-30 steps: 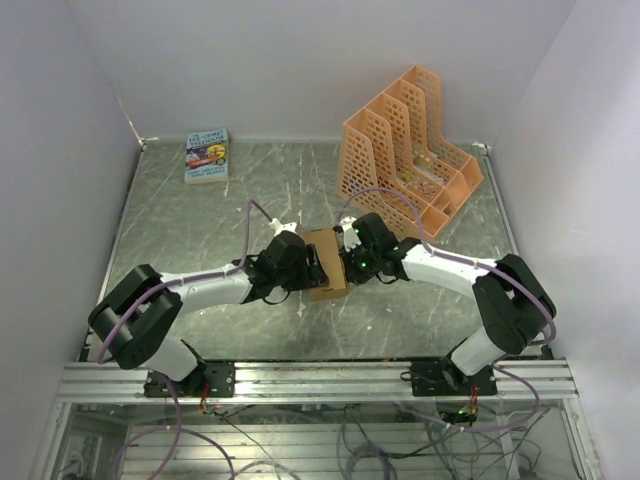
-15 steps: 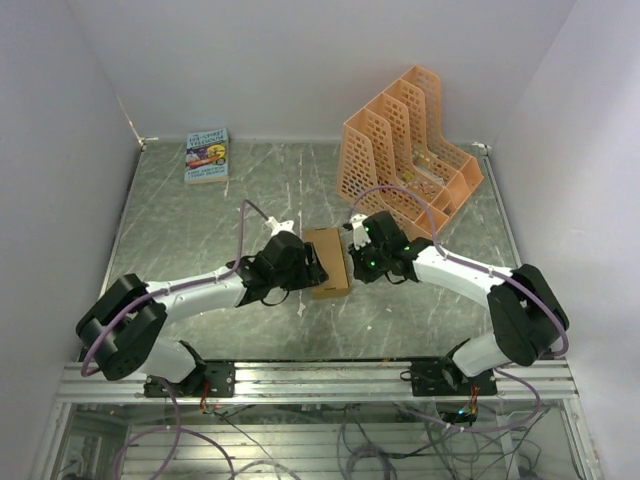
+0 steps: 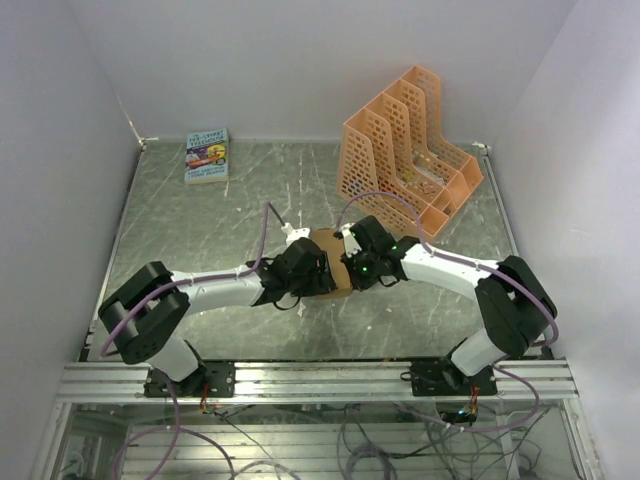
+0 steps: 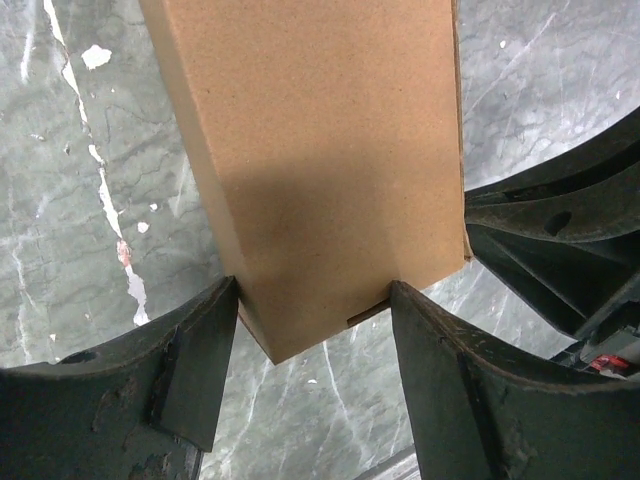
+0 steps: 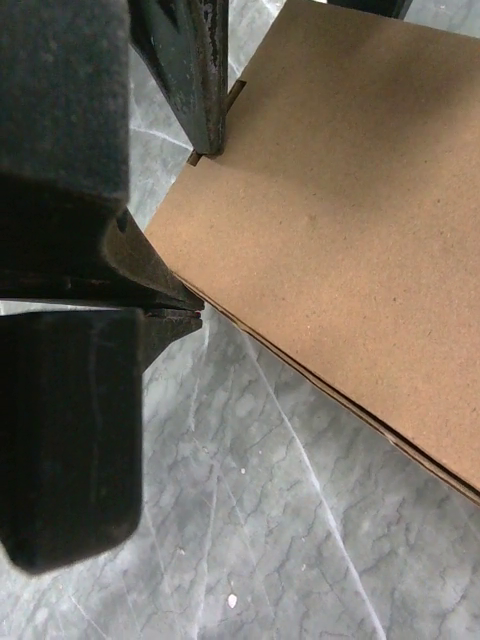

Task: Fold the paper box

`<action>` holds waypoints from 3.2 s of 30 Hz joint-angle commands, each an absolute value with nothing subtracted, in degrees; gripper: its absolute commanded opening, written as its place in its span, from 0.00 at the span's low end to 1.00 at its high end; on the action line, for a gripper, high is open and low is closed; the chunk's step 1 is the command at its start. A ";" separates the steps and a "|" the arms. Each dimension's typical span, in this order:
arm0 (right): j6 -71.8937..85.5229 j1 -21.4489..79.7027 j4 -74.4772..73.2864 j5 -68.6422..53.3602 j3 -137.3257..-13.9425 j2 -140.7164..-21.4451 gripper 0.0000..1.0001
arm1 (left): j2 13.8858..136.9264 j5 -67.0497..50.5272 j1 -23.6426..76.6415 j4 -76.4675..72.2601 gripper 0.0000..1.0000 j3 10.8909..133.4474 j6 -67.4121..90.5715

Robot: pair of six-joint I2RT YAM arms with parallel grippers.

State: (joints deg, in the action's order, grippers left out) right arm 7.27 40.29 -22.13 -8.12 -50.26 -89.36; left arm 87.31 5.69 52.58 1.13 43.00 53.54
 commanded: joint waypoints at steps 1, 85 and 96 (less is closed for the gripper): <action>7.54 37.88 -20.70 -11.10 -52.08 -88.16 0.00 | 87.53 7.39 53.97 -1.78 0.72 45.91 52.44; -8.14 8.80 -13.06 -45.74 -47.69 -80.08 0.17 | 90.85 22.70 50.89 25.70 0.84 71.55 46.28; -4.67 19.84 -13.97 -26.95 -51.59 -90.86 0.00 | 86.22 5.61 40.07 12.63 0.37 52.46 45.24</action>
State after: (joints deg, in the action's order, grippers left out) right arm -6.74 16.40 -14.85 -34.92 -48.90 -88.16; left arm 84.53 11.38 39.53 19.42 54.35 45.78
